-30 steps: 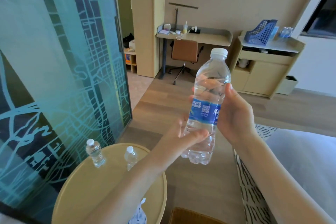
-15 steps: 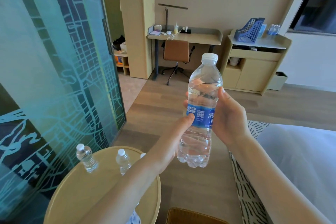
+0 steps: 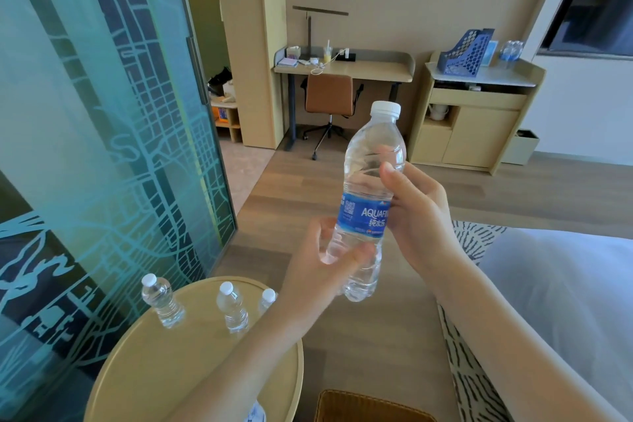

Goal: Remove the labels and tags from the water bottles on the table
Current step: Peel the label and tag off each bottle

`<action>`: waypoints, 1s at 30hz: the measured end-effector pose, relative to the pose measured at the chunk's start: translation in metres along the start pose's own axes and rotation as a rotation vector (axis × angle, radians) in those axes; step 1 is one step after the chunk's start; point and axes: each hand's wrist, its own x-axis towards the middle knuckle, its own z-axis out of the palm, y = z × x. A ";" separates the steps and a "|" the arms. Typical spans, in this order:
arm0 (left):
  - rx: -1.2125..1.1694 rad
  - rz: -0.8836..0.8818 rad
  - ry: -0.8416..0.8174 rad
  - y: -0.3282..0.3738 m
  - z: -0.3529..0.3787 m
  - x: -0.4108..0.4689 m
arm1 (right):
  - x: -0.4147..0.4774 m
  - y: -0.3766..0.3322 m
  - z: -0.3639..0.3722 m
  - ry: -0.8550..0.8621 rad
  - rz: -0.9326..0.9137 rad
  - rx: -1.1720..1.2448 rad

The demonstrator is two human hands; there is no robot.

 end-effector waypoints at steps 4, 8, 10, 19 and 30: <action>0.045 0.031 0.052 -0.006 0.014 0.004 | -0.002 0.002 0.009 0.084 0.005 -0.070; 0.038 0.047 0.070 -0.005 0.005 0.006 | 0.000 -0.002 0.008 0.056 0.033 -0.111; 0.010 0.034 0.009 -0.002 -0.004 0.008 | 0.002 -0.006 0.003 0.010 0.037 -0.120; -0.381 -0.096 -0.398 0.000 -0.018 0.009 | 0.014 -0.018 -0.001 -0.314 0.148 -0.029; -0.342 -0.148 -0.409 -0.007 -0.024 0.011 | 0.013 -0.005 -0.003 -0.195 0.154 -0.035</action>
